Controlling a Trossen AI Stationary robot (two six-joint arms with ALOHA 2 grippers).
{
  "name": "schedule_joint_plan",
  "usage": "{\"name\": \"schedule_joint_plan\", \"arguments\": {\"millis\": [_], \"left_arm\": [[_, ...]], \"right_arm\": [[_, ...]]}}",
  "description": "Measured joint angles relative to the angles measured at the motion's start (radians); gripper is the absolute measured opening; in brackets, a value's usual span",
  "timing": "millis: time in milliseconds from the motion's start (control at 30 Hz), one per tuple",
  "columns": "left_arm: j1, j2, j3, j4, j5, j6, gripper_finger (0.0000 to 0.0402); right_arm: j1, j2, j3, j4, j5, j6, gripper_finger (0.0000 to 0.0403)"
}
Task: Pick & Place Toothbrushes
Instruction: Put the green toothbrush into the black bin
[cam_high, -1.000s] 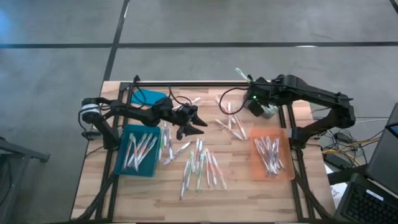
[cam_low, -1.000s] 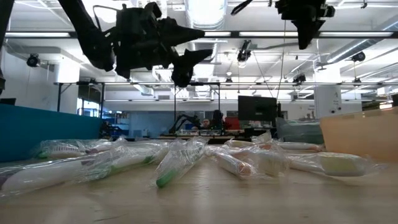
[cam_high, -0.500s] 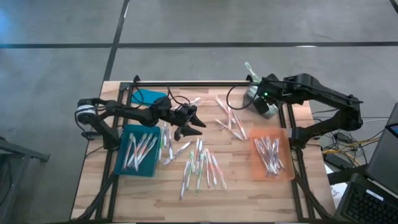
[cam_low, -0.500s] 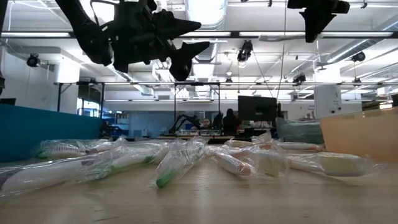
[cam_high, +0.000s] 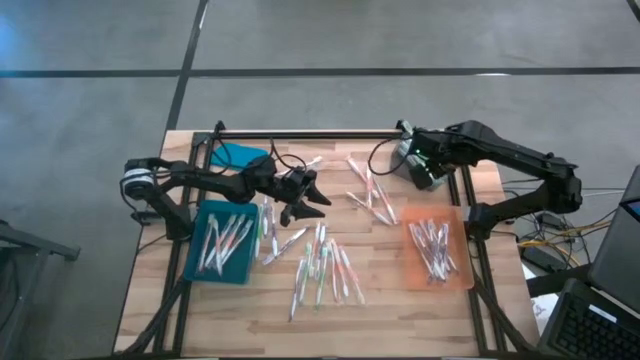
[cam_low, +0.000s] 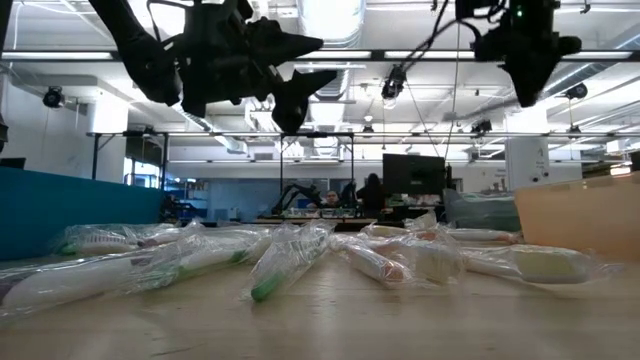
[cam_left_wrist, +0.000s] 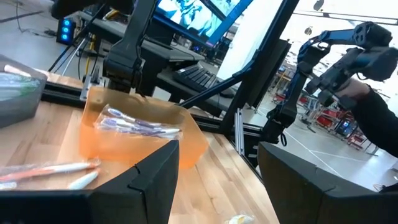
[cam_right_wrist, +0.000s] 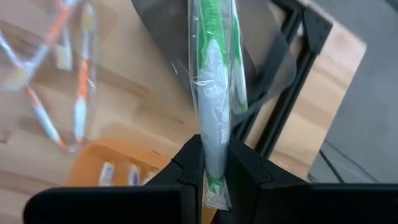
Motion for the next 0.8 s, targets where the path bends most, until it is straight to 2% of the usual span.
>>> {"name": "schedule_joint_plan", "arguments": {"millis": [400, 800], "left_arm": [[0.001, 0.000, 0.000, -0.005, 0.000, -0.002, 0.0223], [0.001, 0.000, 0.000, -0.034, 0.000, -0.011, 0.0223]], "right_arm": [[-0.047, 0.000, -0.182, 0.036, -0.001, 0.005, 0.0038], [-0.169, 0.000, -0.335, 0.202, 0.050, -0.142, 0.0038]]}}
